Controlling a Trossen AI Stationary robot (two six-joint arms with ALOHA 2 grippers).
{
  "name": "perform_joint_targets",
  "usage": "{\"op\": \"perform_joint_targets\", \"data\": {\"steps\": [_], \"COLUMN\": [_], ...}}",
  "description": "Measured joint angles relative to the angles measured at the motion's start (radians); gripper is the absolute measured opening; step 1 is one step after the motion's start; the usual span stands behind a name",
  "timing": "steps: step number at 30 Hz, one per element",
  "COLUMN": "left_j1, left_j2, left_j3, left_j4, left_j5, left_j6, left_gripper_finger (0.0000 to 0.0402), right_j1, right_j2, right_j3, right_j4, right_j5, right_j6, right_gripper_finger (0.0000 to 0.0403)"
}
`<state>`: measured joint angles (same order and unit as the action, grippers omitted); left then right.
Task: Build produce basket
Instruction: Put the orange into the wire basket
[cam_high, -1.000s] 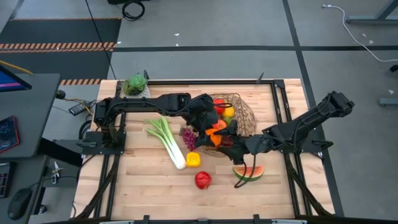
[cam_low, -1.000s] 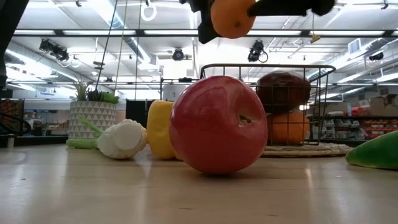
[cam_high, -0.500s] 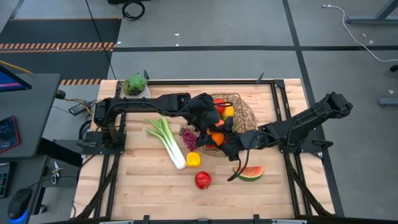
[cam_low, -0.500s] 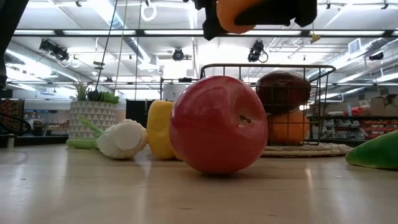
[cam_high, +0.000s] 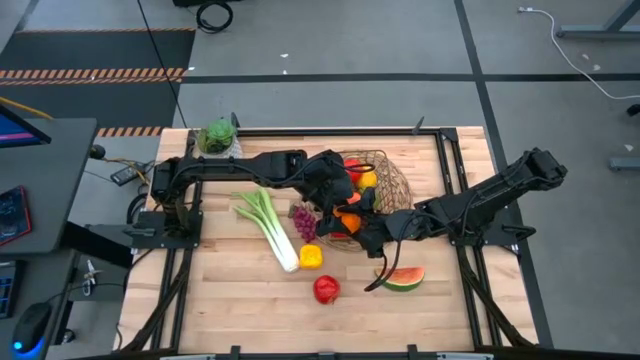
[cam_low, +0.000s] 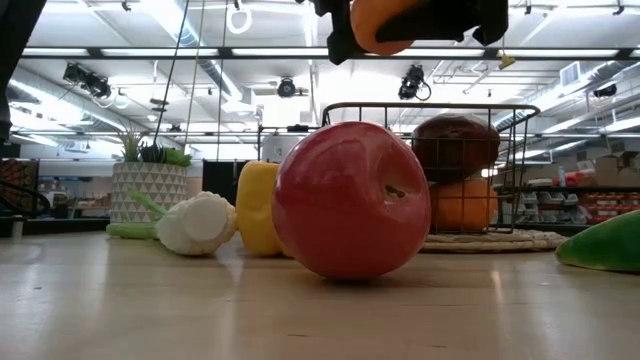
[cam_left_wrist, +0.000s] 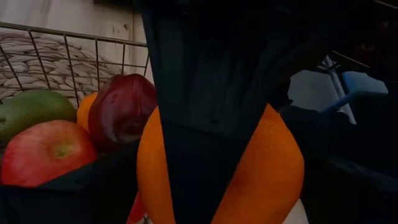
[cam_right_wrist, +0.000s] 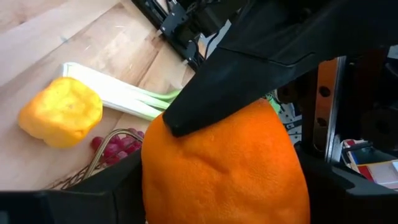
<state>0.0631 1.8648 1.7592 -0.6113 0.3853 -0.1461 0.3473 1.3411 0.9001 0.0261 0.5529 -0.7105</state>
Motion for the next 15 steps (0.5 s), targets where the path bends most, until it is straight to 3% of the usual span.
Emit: {"op": "perform_joint_targets", "data": {"steps": [10,15], "left_j1": [0.001,0.001], "left_j2": [0.0,0.0], "left_j3": [0.0,0.001], "left_j4": [0.004,0.027], "left_j5": [-0.005,-0.029], "left_j6": [-0.028,-0.03], "left_gripper_finger": [0.0375,0.0396], "right_j1": [0.0,0.0], "right_j2": [0.0,0.002], "right_j3": [0.0,-0.001], "right_j4": [0.0,-0.002], "right_j5": [0.005,0.0], "right_j6": [0.007,0.015], "right_gripper_finger": [0.0296,0.0295]}}
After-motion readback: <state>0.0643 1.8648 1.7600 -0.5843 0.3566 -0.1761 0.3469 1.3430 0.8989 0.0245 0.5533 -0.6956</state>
